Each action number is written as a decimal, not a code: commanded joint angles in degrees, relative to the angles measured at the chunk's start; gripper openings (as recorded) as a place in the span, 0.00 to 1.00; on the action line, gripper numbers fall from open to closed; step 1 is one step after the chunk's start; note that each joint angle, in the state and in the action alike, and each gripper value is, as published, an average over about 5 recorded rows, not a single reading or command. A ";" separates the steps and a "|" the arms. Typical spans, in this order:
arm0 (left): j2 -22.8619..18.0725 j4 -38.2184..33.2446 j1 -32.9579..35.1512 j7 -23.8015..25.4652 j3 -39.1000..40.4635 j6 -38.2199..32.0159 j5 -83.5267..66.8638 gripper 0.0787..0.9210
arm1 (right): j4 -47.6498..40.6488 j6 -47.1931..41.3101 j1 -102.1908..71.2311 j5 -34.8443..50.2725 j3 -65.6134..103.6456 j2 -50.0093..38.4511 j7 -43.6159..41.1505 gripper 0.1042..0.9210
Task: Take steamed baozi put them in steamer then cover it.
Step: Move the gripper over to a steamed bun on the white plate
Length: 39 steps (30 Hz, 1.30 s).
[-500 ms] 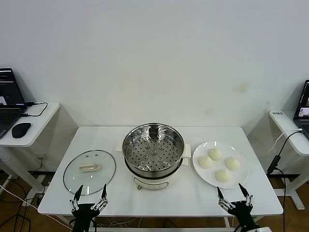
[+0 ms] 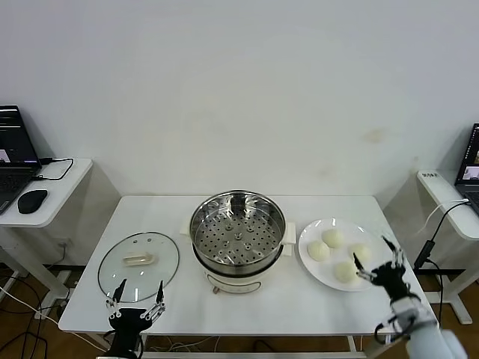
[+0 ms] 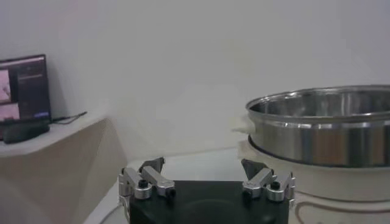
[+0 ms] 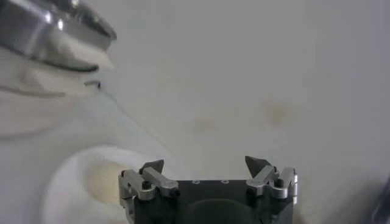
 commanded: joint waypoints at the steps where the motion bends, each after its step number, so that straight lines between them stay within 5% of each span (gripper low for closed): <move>1: 0.23 0.19 -0.29 -0.12 -0.16 0.71 2.61 0.88 | -5.94 -2.72 12.17 -8.72 -4.53 -10.76 -8.09 0.88; 11: 0.16 -0.32 0.12 -1.15 -0.44 1.23 3.41 0.88 | -19.29 -7.36 42.75 0.21 -35.42 -20.44 -30.24 0.88; 22: 0.88 -0.22 0.19 -1.42 -1.35 1.91 3.19 0.88 | -35.64 -1.96 72.26 5.69 -68.94 -13.60 -46.89 0.88; 39: 1.72 -1.61 0.33 -1.03 -2.16 2.98 2.94 0.88 | -42.69 -1.87 72.15 6.14 -74.19 -5.30 -45.99 0.88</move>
